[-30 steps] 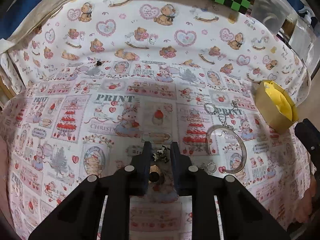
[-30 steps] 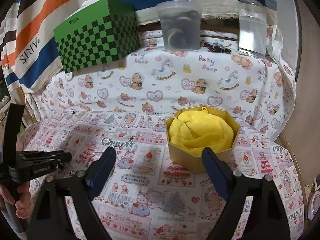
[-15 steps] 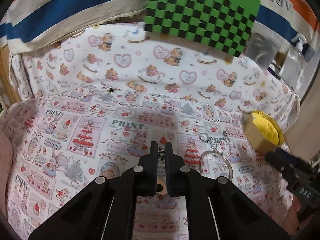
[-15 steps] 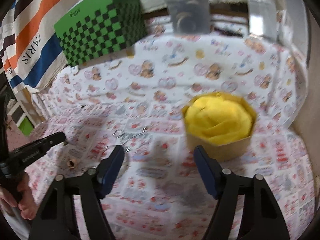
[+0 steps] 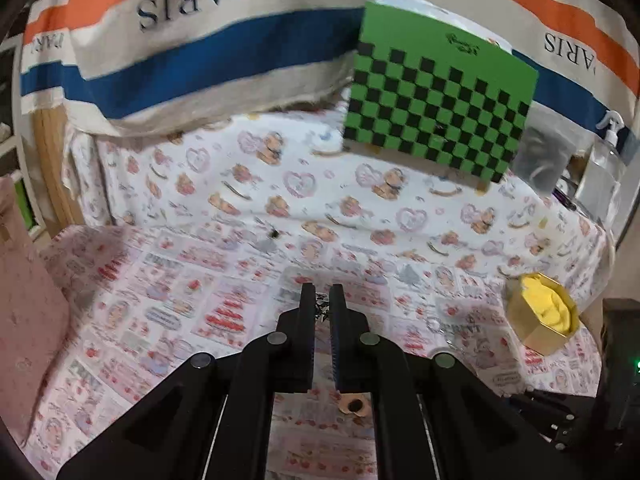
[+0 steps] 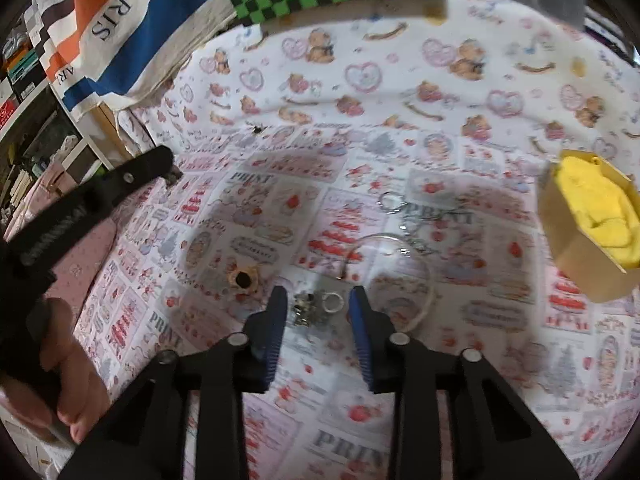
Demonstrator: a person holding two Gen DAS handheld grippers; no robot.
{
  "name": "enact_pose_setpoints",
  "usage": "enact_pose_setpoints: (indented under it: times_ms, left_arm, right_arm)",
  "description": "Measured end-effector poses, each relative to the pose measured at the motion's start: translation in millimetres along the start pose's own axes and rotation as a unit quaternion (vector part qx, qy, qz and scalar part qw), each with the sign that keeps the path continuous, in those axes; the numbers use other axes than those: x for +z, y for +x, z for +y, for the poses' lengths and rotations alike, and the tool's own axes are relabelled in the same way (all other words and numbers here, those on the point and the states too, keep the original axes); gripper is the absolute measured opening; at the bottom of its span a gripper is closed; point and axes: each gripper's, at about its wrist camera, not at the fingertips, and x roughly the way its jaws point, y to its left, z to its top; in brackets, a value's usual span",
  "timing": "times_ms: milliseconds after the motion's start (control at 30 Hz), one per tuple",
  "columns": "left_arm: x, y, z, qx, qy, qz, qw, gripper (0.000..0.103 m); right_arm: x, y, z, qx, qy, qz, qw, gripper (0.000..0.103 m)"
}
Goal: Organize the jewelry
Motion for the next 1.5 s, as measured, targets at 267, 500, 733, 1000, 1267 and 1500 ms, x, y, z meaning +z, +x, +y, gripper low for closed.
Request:
enact_pose_setpoints:
  times_ms: [267, 500, 733, 1000, 1267, 1500]
  left_arm:
    - [1.5, -3.4, 5.0, 0.013, -0.004, -0.014, 0.9998, 0.006]
    - [-1.2, -4.4, -2.0, 0.006, 0.009, -0.024, 0.9997, 0.006]
    - [-1.5, -15.8, 1.2, -0.012, -0.012, -0.060, 0.9980, 0.006]
    - [-3.8, -17.6, -7.6, -0.016, 0.005, -0.086, 0.9962, 0.006]
    - [-6.4, -7.3, -10.6, -0.031, 0.004, -0.060, 0.9977, 0.006]
    - [-10.4, -4.5, -20.6, -0.068, 0.015, -0.034, 0.9970, 0.006]
  right_arm:
    - [0.1, 17.6, -1.9, 0.025, 0.013, 0.020, 0.999, 0.012]
    - [-1.2, -2.7, -5.6, 0.022, -0.001, -0.009, 1.000, 0.008]
    - [0.3, -45.3, -28.2, 0.020, 0.007, -0.057, 0.998, 0.008]
    - [10.3, -92.5, -84.4, 0.003, 0.055, -0.132, 0.990, 0.008]
    - [19.3, -105.9, -166.2, -0.038, 0.138, -0.170, 0.975, 0.008]
    - [19.0, -90.9, -197.6, -0.019, 0.154, -0.152, 0.976, 0.013]
